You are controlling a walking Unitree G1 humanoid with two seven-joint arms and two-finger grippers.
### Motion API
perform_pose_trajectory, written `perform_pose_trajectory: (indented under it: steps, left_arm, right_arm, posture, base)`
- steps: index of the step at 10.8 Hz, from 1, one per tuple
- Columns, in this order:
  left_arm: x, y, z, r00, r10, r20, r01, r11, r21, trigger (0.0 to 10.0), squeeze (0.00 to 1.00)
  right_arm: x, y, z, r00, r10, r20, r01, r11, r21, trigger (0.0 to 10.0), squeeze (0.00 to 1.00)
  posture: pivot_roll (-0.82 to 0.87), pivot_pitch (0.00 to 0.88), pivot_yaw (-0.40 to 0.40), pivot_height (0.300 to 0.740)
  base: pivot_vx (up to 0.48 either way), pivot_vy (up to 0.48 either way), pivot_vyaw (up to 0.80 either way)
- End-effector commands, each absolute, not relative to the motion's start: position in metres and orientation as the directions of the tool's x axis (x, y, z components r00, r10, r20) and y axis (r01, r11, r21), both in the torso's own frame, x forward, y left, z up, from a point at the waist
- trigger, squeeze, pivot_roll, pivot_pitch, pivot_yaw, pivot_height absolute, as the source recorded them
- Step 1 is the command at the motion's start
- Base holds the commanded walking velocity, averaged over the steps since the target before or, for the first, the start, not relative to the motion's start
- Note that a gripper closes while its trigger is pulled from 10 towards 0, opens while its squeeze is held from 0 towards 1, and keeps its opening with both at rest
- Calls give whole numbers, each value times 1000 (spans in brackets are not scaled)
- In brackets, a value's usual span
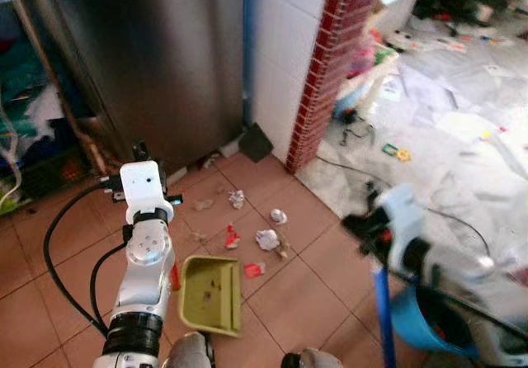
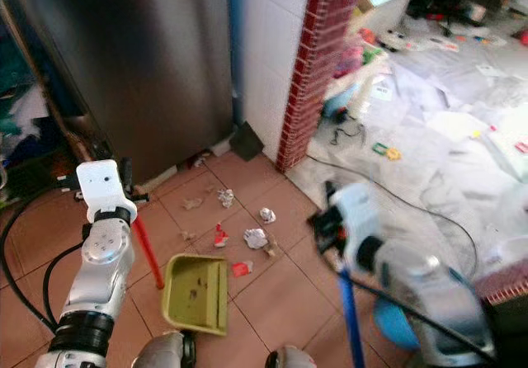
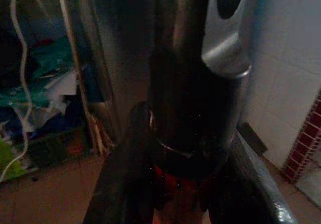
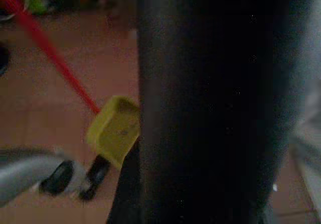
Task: Sweep floor
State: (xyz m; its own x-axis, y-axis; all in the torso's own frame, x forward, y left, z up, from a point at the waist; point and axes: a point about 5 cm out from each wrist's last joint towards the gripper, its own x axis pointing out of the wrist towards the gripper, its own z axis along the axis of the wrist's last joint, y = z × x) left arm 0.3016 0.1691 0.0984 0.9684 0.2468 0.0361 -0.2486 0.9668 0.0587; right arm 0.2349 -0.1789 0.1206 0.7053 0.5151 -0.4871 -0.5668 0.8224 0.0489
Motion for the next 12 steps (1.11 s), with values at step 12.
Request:
perform_pose_trajectory:
  steps: [12]
  left_arm:
    - [261,189,130,923,355,147,-366,928,63,10000,0]
  right_arm:
    - [308,-94,214,872,374,316,-361,927,-101,10000,0]
  posture:
    - [31,69,-66,740]
  base:
    - [0,0,0]
